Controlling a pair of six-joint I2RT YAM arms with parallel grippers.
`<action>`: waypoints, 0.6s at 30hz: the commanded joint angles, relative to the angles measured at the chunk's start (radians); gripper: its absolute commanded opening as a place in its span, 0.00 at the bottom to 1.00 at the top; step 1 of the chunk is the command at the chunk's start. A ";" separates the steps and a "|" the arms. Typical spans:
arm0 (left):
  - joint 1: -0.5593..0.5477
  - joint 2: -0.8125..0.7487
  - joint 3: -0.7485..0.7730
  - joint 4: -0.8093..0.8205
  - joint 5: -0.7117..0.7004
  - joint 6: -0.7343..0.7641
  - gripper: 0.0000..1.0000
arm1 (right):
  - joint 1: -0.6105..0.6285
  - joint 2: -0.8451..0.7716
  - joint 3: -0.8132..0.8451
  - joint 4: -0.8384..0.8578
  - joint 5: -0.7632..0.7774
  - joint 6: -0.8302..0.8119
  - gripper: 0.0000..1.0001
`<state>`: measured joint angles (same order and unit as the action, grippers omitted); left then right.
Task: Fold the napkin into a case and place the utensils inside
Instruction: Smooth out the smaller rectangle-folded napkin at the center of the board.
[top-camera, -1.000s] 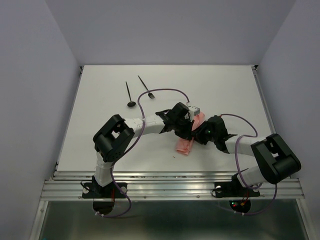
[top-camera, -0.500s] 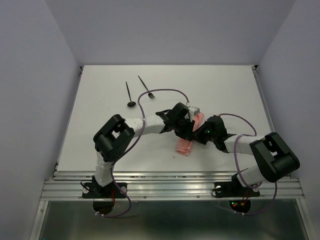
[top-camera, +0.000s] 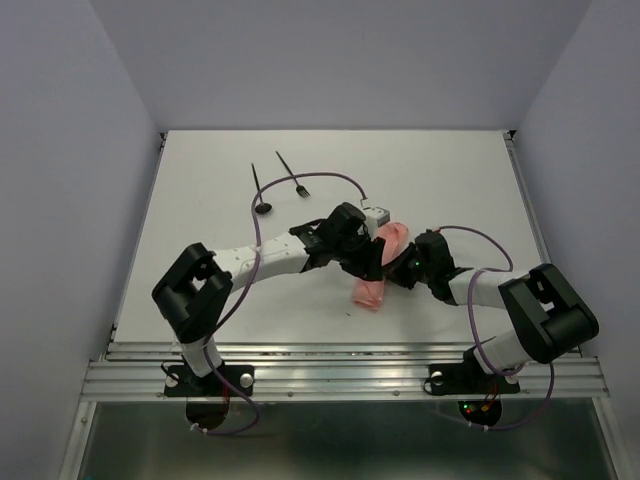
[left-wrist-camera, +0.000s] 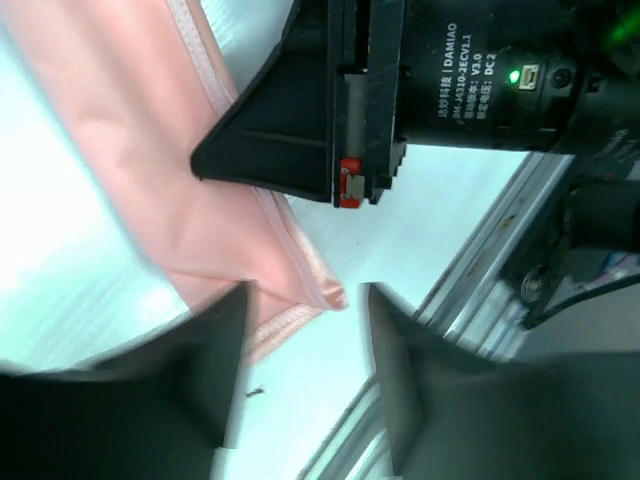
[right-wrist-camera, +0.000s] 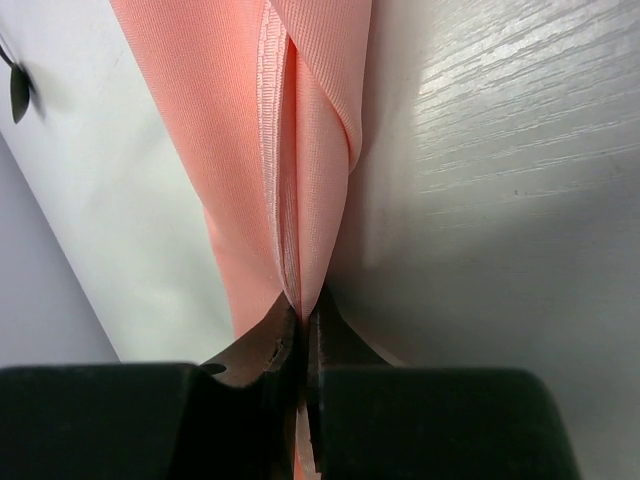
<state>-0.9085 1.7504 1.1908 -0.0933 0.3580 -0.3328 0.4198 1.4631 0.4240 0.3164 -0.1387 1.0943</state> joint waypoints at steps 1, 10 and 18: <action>-0.004 -0.081 -0.086 0.018 -0.017 -0.002 0.46 | 0.004 0.006 0.022 0.007 0.011 -0.039 0.01; -0.004 0.003 -0.146 0.119 0.024 -0.031 0.00 | 0.004 -0.004 0.024 0.012 0.002 -0.057 0.01; -0.004 0.124 -0.166 0.185 0.064 -0.043 0.00 | 0.004 -0.050 -0.007 0.004 -0.025 -0.074 0.32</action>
<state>-0.9085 1.8580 1.0508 0.0402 0.3920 -0.3737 0.4198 1.4532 0.4255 0.3180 -0.1493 1.0546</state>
